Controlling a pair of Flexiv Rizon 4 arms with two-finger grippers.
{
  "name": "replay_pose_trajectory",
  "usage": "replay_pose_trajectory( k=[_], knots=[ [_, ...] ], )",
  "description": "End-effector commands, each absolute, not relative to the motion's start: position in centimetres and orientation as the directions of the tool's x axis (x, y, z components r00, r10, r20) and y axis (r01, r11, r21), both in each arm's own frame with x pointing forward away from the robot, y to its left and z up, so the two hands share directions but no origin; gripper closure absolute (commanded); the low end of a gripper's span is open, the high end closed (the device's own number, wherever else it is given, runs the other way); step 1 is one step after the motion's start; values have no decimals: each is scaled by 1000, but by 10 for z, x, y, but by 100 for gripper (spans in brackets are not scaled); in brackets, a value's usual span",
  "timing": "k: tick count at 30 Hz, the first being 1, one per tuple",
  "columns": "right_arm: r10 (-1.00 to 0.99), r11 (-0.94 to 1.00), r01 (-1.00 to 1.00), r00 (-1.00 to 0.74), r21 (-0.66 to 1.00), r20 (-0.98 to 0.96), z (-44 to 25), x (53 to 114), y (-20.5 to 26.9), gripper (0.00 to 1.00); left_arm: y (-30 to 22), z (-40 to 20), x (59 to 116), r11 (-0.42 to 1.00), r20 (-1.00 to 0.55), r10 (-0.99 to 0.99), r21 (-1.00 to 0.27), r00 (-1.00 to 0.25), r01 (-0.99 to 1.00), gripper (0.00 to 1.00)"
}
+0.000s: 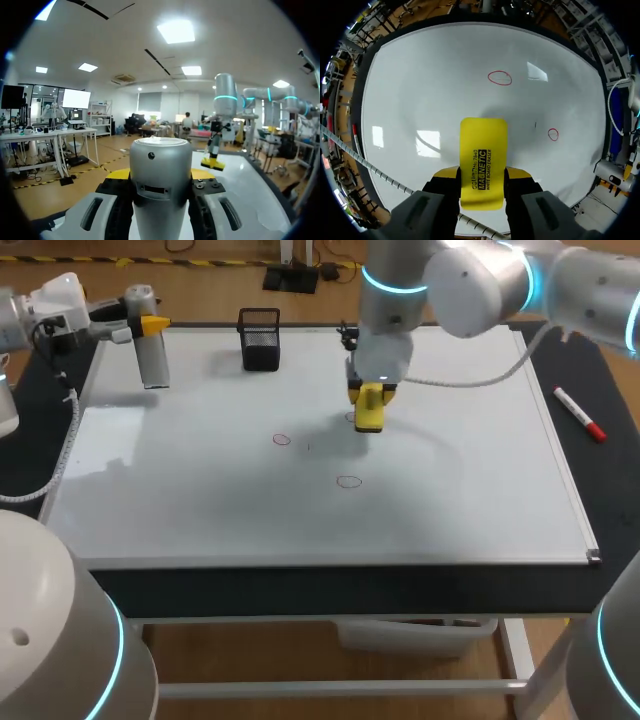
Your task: Pick up the inspection probe, press it on each red-marked spot on the whiteboard one by one, put down the probe, pick up the eraser, and wipe off all the red marks.
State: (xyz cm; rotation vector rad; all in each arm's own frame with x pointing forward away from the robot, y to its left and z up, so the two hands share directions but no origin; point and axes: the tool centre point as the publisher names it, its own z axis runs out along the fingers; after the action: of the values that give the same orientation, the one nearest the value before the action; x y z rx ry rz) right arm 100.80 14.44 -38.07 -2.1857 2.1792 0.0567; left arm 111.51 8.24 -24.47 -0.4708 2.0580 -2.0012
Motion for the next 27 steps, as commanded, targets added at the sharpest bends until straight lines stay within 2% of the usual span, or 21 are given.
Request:
replay_pose_trajectory(
  k=[1,11,27],
  knots=[
    [-999,-32,-999,32,0,-5,-387,1013,173,100,82,-244,1116,14,55,-383,-998,-922,-66,100],
    [-992,-125,-992,124,-1,16,-388,1012,229,100,82,-244,1116,14,55,-383,-998,-922,-66,100],
    [-991,-136,-991,136,19,12,-403,1009,289,100,82,-244,1116,14,55,-383,-998,-922,-66,100]
  ],
)
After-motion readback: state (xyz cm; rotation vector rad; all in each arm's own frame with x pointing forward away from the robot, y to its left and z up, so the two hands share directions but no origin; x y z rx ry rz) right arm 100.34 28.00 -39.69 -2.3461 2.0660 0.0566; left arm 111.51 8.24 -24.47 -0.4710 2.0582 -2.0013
